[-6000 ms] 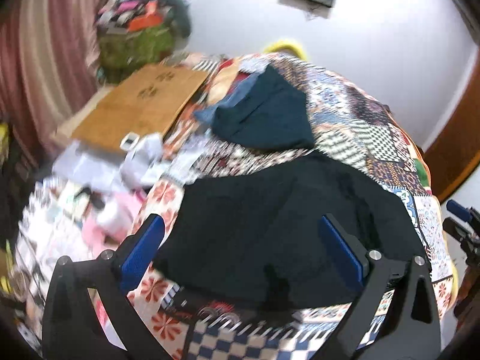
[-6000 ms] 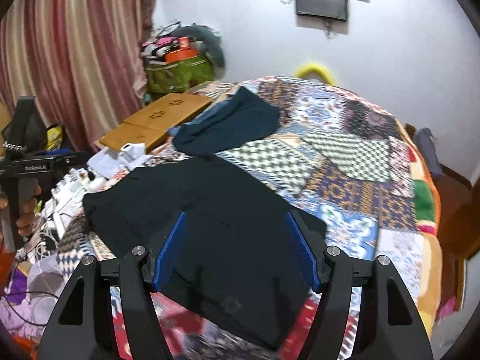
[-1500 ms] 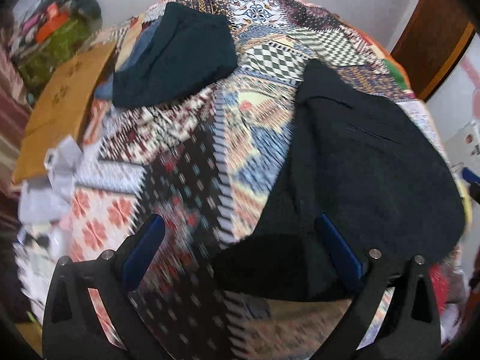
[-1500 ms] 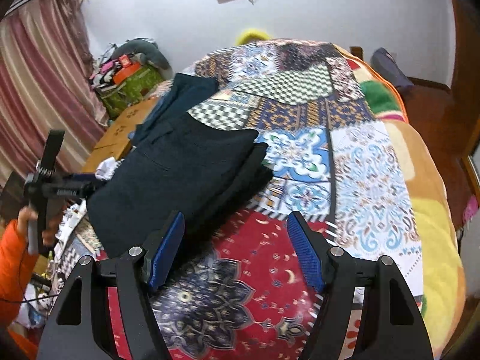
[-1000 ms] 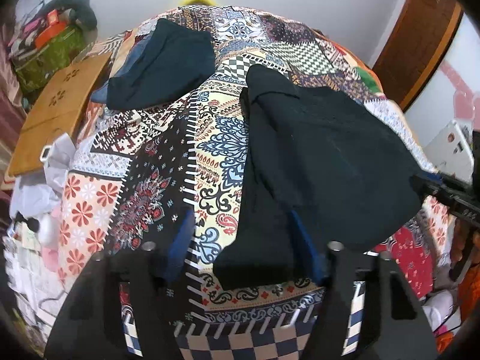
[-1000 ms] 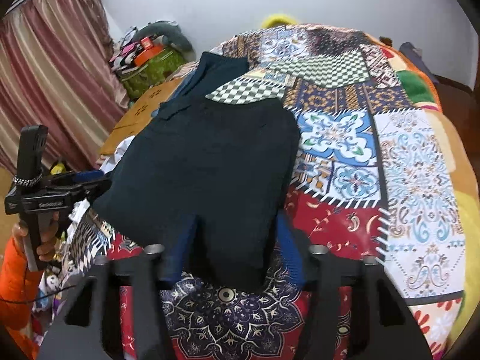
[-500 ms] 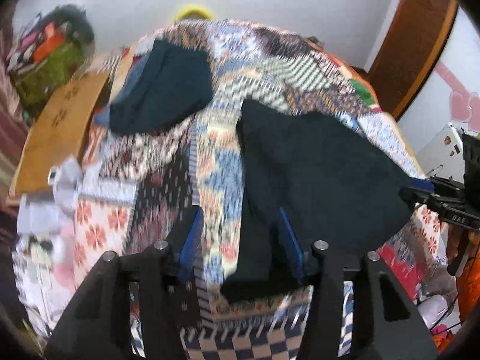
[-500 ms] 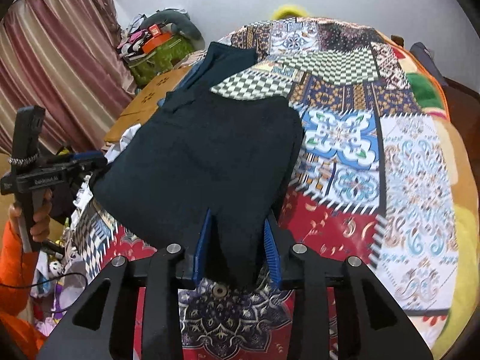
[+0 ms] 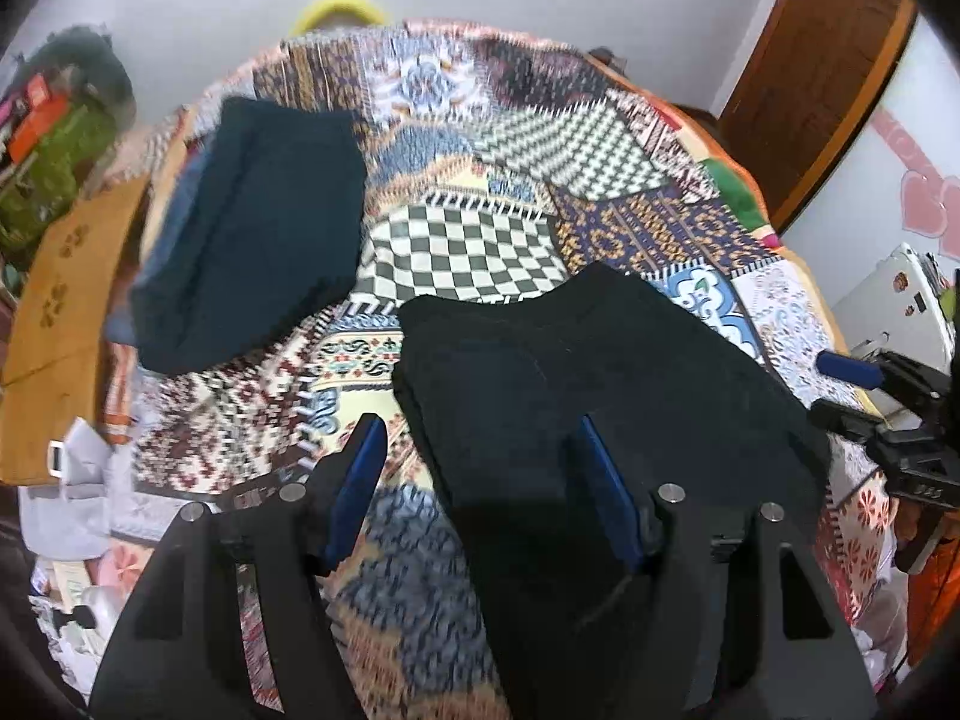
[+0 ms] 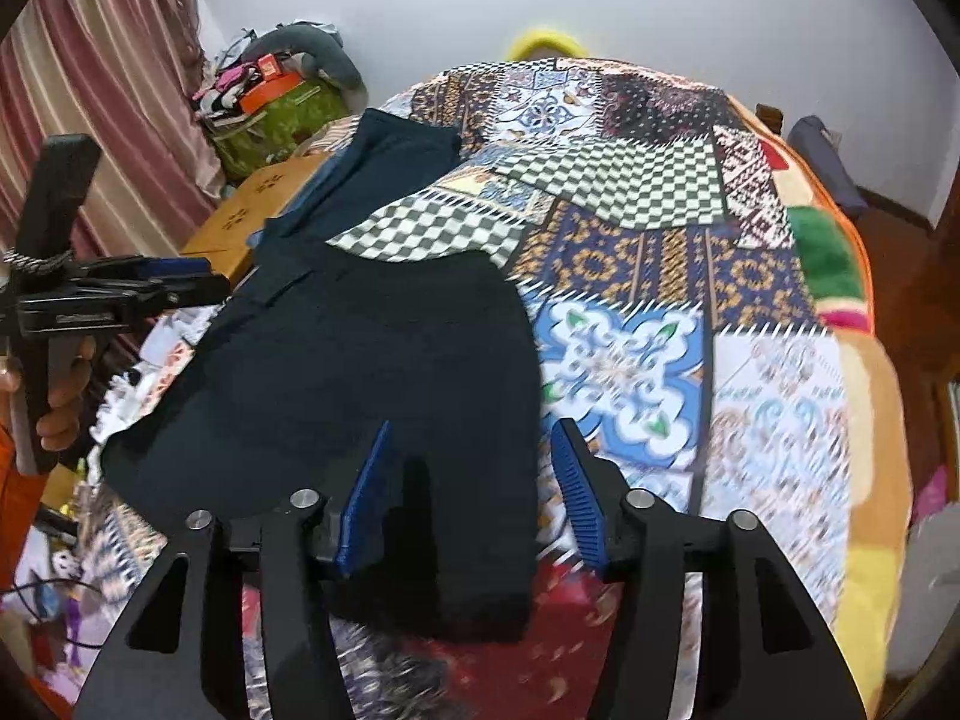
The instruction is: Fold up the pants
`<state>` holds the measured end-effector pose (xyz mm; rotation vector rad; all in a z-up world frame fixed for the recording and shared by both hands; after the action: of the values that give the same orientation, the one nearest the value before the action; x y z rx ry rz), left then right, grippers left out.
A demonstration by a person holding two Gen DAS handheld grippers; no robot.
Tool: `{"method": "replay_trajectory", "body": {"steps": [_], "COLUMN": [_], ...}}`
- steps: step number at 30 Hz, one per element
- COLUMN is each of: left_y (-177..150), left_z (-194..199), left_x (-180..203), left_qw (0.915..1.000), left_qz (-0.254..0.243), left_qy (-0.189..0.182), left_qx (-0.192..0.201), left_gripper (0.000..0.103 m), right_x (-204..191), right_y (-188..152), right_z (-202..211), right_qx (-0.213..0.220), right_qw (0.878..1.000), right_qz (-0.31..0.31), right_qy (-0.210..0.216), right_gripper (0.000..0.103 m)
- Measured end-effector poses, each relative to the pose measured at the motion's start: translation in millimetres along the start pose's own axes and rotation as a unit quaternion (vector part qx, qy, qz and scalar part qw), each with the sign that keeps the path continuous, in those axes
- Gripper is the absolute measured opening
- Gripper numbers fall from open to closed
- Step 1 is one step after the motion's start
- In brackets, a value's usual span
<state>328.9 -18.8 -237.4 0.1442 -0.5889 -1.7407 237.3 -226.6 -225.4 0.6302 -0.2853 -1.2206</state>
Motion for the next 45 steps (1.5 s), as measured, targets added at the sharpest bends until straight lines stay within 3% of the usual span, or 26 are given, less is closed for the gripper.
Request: {"method": "replay_trajectory", "body": {"steps": [6, 11, 13, 15, 16, 18, 23, 29, 32, 34, 36, 39, 45], "left_y": [9.0, 13.1, 15.0, 16.6, 16.6, 16.7, 18.1, 20.9, 19.3, 15.7, 11.4, 1.3, -21.7], "left_z": [-39.3, -46.4, -47.0, -48.7, -50.0, -54.3, -54.4, -22.9, -6.1, 0.5, 3.4, 0.9, -24.1], "left_x": [-4.1, 2.4, 1.1, -2.9, -5.2, -8.4, -9.9, -4.7, 0.4, 3.8, 6.2, 7.3, 3.2], "left_qw": [0.9993, 0.9993, 0.9991, 0.9991, 0.9991, 0.9992, 0.9997, 0.9995, 0.9994, 0.9992, 0.9992, 0.9995, 0.9954], "left_qz": [0.007, -0.033, -0.038, -0.037, -0.037, -0.033, -0.017, -0.015, -0.016, -0.015, -0.013, -0.002, 0.052], "left_qy": [-0.021, -0.004, 0.001, 0.011, 0.014, 0.018, 0.011, 0.026, 0.029, 0.034, 0.037, 0.030, -0.015], "left_qx": [-0.029, -0.020, -0.017, -0.014, -0.013, -0.013, -0.016, 0.001, 0.013, 0.014, 0.011, -0.009, -0.080], "left_gripper": [0.061, 0.052, 0.049, 0.048, 0.048, 0.048, 0.049, 0.049, 0.050, 0.055, 0.067, 0.074, 0.076], "right_x": [19.2, 15.8, 8.5, 2.2, 3.4, 6.2, 17.2, 22.7, 28.3, 29.4, 27.7, 24.5, 26.1], "right_y": [33.2, 57.1, 59.9, 57.1, 55.3, 50.7, 40.4, 49.1, 52.7, 52.8, 50.5, 41.6, 10.0], "right_z": [-18.1, -76.2, -99.4, -119.2, -123.9, -128.1, -133.6, -95.2, -74.9, -61.4, -53.9, -49.8, -75.3], "right_qx": [0.014, -0.035, -0.061, -0.085, -0.086, -0.082, -0.088, -0.055, -0.038, -0.028, -0.022, -0.030, -0.100], "right_qw": [1.000, 0.998, 0.995, 0.994, 0.994, 0.994, 0.994, 0.997, 0.998, 0.998, 0.998, 0.997, 0.990], "right_qz": [-0.013, -0.006, 0.006, 0.026, 0.034, 0.049, 0.033, 0.025, 0.015, 0.011, 0.012, 0.020, 0.003], "right_qy": [0.016, 0.060, 0.077, 0.066, 0.057, 0.056, 0.062, 0.052, 0.054, 0.060, 0.061, 0.065, 0.098], "right_gripper": [0.053, 0.053, 0.046, 0.025, 0.022, 0.013, 0.012, 0.013, 0.020, 0.030, 0.050, 0.067, 0.069]}}
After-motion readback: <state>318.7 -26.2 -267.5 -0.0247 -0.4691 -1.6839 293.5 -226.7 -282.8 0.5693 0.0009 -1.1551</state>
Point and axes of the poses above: each gripper's, at about its wrist camera, not at the fingertips, and z roughly against the way its jaws point, x to its right, y to its top, the point moved 5 cm from there along -z, roughly the way its jaws point, and after that the axes turned 6 degrees about -y, right-handed, at the moved point
